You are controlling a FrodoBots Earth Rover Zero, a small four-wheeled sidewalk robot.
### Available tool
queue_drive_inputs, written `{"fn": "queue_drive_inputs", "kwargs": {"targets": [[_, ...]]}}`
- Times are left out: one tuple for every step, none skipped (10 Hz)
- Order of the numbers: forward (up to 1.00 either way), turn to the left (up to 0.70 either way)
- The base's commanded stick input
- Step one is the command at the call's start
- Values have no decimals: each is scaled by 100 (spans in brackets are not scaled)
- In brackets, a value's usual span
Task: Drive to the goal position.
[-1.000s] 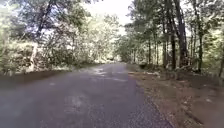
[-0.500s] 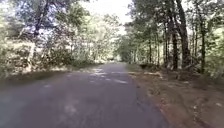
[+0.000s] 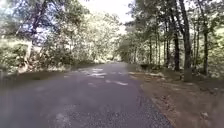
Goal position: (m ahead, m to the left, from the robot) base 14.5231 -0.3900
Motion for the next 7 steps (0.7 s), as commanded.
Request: {"fn": "queue_drive_inputs", "kwargs": {"targets": [[45, 0], [45, 0], [45, 0], [45, 0], [45, 0], [45, 0], [45, 0]]}}
